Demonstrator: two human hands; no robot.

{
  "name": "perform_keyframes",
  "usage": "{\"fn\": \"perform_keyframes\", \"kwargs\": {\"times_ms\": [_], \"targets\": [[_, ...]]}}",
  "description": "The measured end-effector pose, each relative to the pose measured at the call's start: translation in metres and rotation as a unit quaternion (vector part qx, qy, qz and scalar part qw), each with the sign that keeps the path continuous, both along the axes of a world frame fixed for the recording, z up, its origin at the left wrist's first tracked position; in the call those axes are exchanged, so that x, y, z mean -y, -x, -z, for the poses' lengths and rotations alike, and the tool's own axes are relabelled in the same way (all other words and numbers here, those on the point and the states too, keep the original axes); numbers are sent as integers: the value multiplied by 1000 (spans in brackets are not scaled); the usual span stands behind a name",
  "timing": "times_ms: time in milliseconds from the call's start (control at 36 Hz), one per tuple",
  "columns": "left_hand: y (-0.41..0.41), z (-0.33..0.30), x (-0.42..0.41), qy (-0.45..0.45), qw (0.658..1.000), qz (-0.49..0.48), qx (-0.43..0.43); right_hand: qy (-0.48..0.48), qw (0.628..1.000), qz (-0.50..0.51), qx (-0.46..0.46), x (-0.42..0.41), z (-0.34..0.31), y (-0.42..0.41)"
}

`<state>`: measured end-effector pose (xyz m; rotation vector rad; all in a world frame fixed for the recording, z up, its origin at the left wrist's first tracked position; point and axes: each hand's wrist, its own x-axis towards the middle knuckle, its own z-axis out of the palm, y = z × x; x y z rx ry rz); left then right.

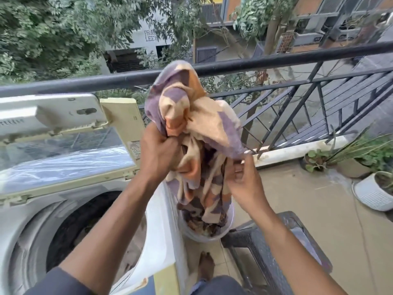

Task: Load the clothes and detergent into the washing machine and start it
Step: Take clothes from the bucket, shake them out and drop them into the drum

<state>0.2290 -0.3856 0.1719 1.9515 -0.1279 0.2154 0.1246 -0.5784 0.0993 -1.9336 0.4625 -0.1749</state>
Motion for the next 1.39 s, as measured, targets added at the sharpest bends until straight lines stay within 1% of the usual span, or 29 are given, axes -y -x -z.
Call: {"fn": "perform_keyframes", "kwargs": {"times_ms": [56,83,139,167,222,250,333,444,528,583,667,722,778,806,861,1000,1111,1194,1278,1361,1389], "targets": [[-2,-11,2,53,998,11,15,11,996,-40,-77,-1,18,5],[-1,-16,3,84,996,24,20,33,990,-65,-117,-2,30,6],[-1,-24,5,127,991,44,26,86,973,-116,-181,-3,55,6],[0,-27,5,144,988,53,27,97,963,-127,-218,-4,70,5],[1,-31,7,172,982,71,38,102,949,-123,-271,-3,106,4],[1,-33,7,184,979,78,45,100,945,-114,-289,-7,114,4],[1,-37,7,200,975,83,56,70,946,-79,-307,-12,129,2],[0,-32,-3,169,982,76,50,12,961,-9,-275,-5,134,1],[1,-23,-13,135,988,60,37,-70,969,62,-229,9,135,2],[4,-17,-19,85,995,53,14,-99,972,96,-191,20,127,3],[3,-1,-28,-45,998,38,-17,-77,978,131,-143,34,100,2],[3,12,-34,-153,987,30,-28,-51,984,125,-116,42,81,0],[8,16,-35,-239,970,42,-20,-23,989,113,-93,47,59,-4],[10,18,-35,-263,963,51,-18,-11,991,110,-80,49,47,-7],[14,19,-34,-281,957,66,-19,0,993,105,-49,48,21,-11],[13,18,-33,-269,961,61,-28,-9,995,69,67,38,-49,-20],[9,8,-32,-206,977,26,-45,5,985,33,171,27,-98,-29],[4,0,-31,-149,987,-11,-57,33,973,23,228,24,-118,-43],[1,-9,-27,-60,995,-29,-81,112,968,7,225,29,-122,-60],[0,-16,-24,8,995,-44,-88,174,969,8,174,32,-115,-74],[0,-17,-24,13,994,-49,-93,181,972,9,151,31,-112,-77]]}}
